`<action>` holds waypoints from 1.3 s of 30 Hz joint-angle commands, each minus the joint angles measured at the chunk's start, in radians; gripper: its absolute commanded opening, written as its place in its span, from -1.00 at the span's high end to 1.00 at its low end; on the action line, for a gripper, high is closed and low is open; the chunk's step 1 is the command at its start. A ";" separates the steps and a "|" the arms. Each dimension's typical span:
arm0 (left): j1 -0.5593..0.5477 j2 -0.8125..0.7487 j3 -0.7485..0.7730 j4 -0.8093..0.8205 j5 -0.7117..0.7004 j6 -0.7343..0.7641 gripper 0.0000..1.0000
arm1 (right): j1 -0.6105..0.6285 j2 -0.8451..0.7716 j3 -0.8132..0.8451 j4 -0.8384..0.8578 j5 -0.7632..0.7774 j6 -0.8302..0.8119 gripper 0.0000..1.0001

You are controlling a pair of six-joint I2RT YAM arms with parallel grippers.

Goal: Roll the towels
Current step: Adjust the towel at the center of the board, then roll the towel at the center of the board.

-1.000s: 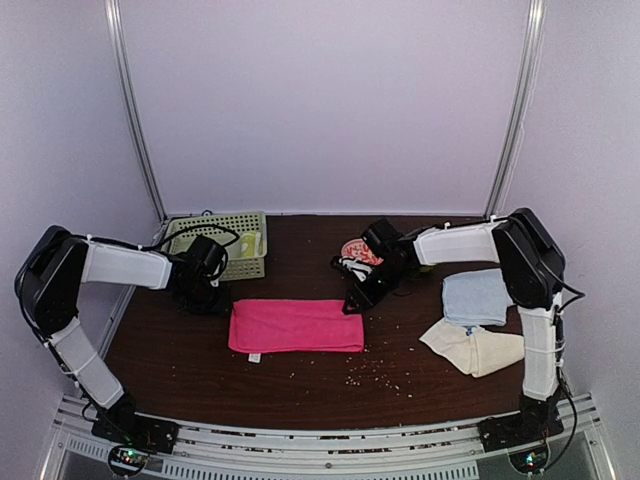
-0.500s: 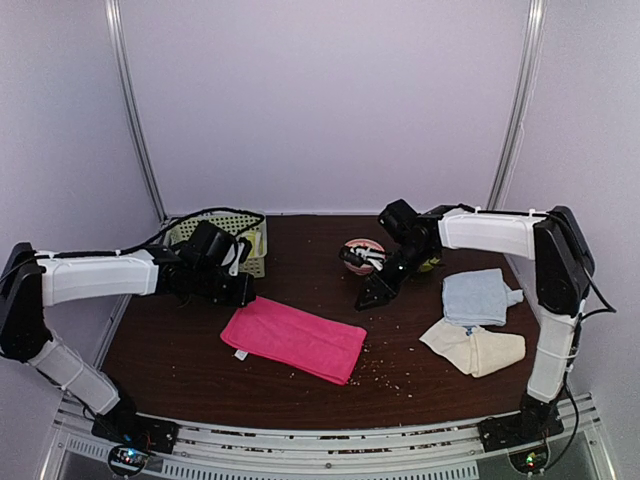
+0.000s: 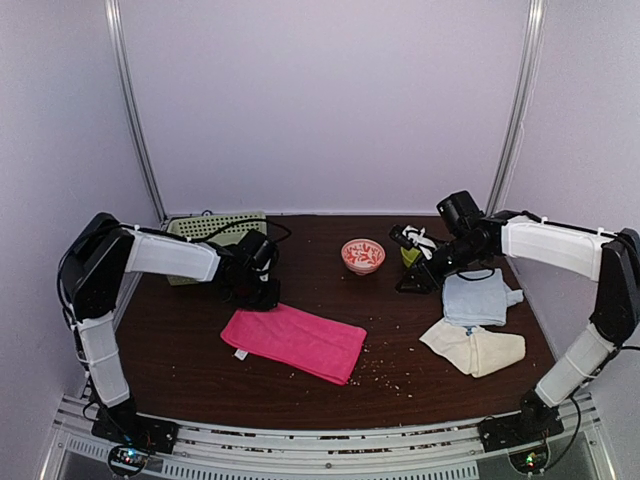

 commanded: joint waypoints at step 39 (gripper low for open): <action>-0.461 -0.098 -0.088 0.205 0.205 0.619 -0.15 | 0.044 -0.048 -0.102 0.129 0.050 -0.094 0.05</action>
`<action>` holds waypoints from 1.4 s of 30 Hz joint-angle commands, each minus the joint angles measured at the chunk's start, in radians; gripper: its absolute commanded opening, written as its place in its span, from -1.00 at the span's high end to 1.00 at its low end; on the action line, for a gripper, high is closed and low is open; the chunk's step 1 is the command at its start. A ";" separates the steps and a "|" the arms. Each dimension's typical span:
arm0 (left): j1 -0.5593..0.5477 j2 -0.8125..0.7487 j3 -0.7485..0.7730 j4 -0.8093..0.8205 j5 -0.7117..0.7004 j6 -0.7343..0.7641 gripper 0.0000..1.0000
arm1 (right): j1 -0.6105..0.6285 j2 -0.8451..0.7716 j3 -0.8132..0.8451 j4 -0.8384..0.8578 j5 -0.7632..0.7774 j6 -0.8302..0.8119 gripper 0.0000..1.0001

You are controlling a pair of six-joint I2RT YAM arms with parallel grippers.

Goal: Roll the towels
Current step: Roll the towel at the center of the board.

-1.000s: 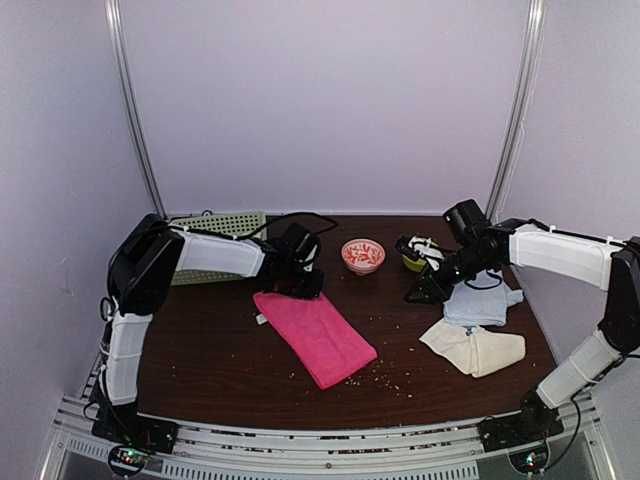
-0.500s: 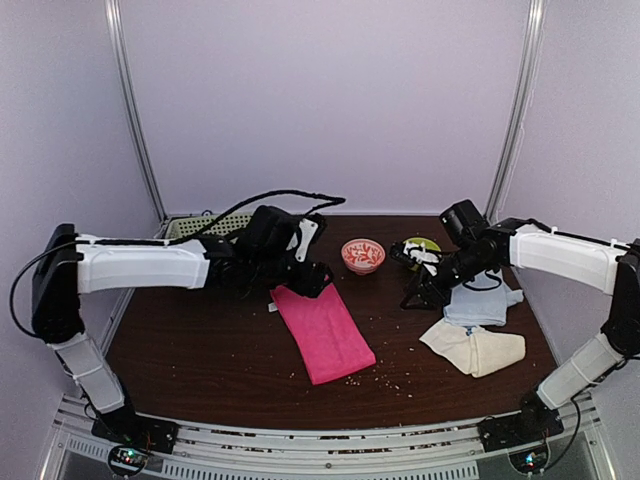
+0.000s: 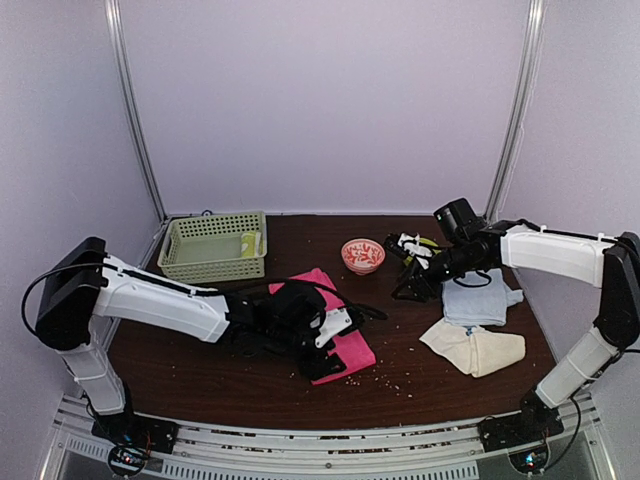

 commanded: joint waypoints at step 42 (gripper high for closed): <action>-0.114 -0.015 -0.111 -0.024 -0.098 0.192 0.07 | 0.140 -0.243 -0.098 -0.008 0.074 -0.068 -0.72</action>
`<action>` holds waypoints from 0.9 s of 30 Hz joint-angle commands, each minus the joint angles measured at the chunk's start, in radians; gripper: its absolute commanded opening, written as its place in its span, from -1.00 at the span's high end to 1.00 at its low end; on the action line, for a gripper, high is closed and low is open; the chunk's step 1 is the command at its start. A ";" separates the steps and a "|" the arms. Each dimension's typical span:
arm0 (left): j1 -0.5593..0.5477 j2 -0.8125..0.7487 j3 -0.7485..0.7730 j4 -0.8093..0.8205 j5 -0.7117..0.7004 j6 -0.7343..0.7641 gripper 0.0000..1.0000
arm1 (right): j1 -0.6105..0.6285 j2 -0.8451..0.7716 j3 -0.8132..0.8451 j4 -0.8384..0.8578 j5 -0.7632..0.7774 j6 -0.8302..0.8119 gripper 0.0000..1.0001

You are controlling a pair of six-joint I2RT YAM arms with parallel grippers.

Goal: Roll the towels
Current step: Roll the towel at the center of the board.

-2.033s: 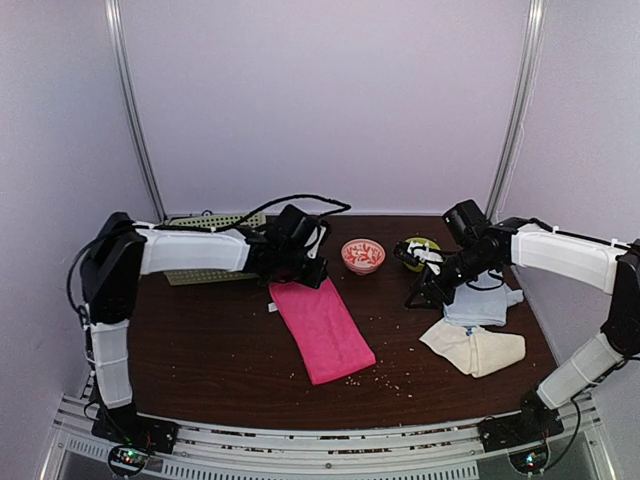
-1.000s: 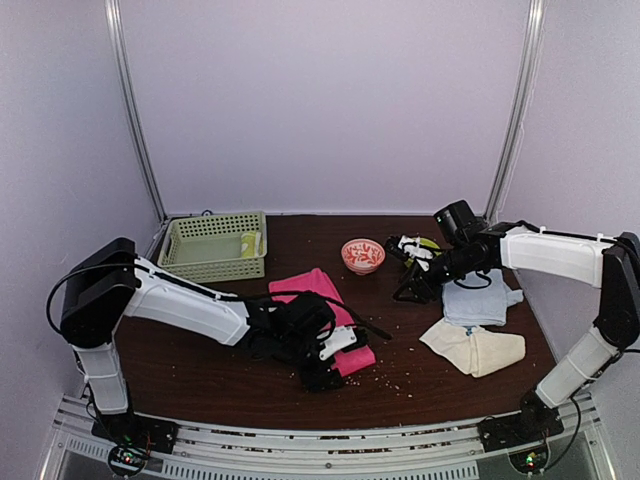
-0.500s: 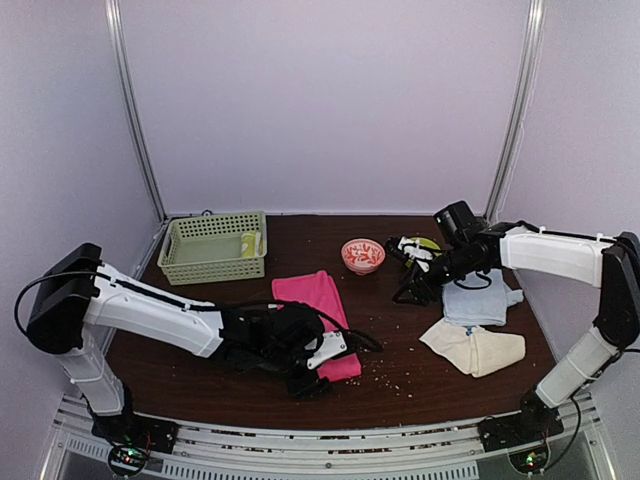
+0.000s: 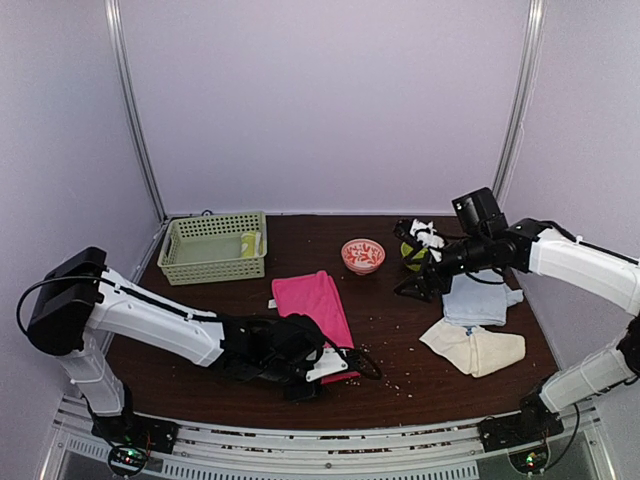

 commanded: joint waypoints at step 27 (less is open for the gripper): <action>0.003 0.092 -0.003 -0.044 -0.129 0.002 0.71 | 0.182 0.047 -0.154 -0.005 -0.006 -0.120 -0.45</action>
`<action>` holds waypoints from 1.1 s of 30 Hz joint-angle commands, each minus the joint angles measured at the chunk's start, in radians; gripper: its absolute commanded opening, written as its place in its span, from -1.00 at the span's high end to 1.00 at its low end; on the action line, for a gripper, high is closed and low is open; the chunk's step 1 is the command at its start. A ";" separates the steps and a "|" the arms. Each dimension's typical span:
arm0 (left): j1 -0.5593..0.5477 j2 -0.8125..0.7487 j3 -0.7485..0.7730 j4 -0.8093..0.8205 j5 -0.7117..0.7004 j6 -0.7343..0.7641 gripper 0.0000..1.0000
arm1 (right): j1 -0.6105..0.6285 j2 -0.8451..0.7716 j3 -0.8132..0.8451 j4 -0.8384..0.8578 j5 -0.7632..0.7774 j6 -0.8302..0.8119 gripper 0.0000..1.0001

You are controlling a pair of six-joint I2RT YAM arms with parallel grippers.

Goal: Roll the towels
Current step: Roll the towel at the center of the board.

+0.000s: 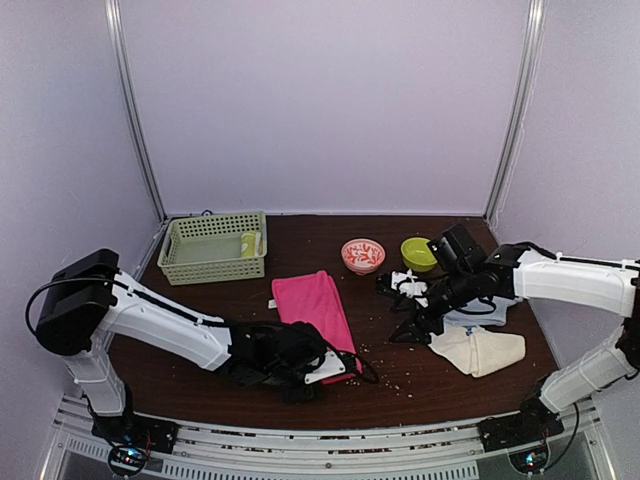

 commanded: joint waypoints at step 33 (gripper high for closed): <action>0.357 0.192 0.018 0.134 1.032 -0.350 1.00 | 0.510 0.255 -0.073 0.391 0.504 -0.166 -0.06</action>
